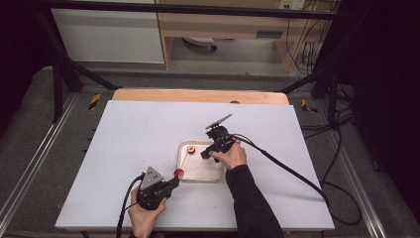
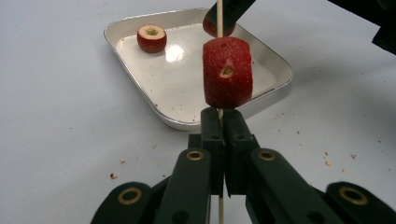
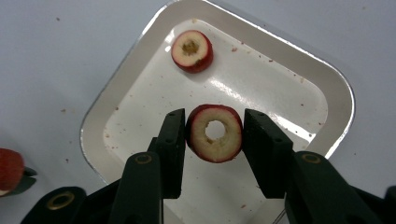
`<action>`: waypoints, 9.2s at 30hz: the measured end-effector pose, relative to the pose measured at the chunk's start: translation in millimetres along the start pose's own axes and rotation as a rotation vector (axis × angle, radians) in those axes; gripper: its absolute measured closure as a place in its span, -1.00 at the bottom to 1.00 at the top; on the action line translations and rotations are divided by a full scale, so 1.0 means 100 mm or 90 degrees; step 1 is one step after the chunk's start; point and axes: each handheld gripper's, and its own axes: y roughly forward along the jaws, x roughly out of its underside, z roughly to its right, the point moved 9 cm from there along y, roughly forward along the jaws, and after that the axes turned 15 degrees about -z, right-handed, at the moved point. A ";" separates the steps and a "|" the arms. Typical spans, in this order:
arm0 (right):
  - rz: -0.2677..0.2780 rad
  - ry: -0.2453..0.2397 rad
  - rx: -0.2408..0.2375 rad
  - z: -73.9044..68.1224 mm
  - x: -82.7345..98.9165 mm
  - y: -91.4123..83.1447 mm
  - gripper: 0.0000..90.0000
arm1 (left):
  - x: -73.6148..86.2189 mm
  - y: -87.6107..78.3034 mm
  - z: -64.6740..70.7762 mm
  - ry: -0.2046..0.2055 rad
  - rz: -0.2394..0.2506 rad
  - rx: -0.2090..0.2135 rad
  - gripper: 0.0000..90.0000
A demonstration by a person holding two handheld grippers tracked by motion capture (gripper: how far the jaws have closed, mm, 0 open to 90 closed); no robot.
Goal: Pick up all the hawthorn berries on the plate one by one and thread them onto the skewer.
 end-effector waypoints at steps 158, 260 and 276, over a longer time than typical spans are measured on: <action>0.499 0.010 -0.211 -0.49 0.34 -0.51 0.15 | -0.45 0.15 0.31 -0.086 0.070 0.046 0.97; -0.085 -0.254 0.075 -0.15 -0.57 0.41 -0.02 | 0.07 -0.18 -0.27 -0.028 -0.006 0.025 0.96; -0.075 -0.258 0.089 -0.14 -0.60 0.43 0.32 | 0.08 -0.18 -0.27 -0.025 -0.009 0.023 0.96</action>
